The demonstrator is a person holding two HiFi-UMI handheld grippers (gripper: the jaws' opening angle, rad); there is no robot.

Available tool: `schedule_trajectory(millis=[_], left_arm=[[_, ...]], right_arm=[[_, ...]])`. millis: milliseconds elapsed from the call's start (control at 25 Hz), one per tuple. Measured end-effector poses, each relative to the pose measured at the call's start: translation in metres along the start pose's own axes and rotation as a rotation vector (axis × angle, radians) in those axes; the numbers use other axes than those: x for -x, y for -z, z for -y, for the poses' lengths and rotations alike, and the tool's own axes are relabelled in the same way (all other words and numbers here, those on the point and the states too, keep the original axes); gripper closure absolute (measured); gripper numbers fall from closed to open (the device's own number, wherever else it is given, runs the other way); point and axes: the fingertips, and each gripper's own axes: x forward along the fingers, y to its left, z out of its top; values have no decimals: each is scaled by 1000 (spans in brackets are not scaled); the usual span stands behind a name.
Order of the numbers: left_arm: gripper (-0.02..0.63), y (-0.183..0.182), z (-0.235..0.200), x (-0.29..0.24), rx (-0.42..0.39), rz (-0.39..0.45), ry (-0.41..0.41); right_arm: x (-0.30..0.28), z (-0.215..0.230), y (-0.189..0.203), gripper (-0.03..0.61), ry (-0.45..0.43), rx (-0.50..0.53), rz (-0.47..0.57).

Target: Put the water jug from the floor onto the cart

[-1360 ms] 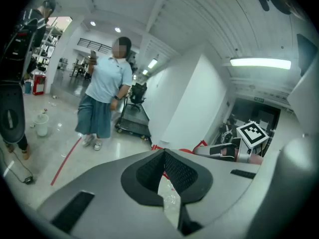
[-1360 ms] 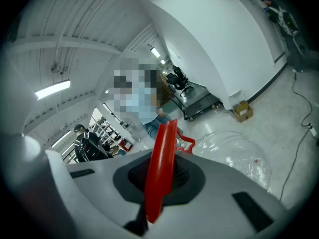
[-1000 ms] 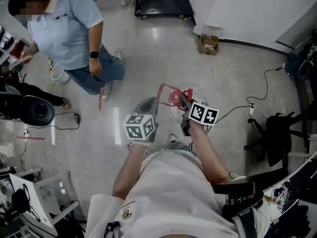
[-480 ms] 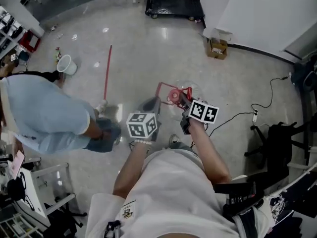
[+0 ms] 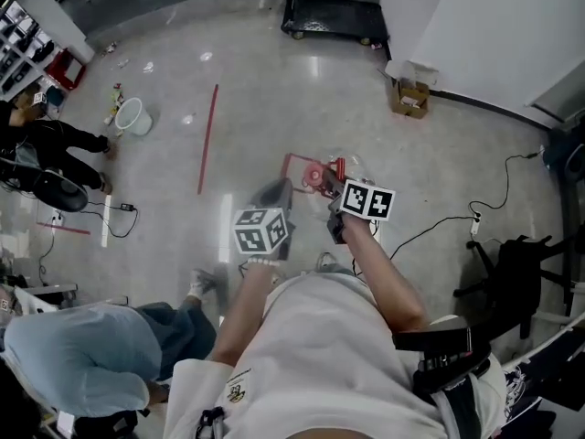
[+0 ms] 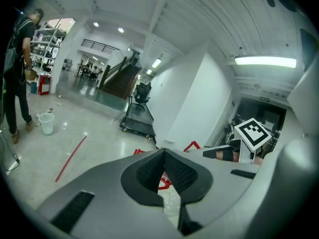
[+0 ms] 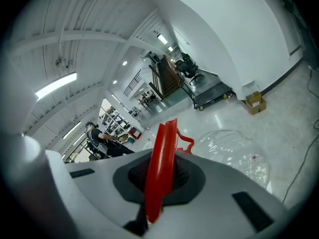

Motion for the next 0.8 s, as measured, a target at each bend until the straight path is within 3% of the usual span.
schedule_trajectory(millis=[800], left_arm=[[613, 2, -4, 8, 17, 21, -26]], right_arm=[[0, -9, 11, 563, -38, 0, -40]])
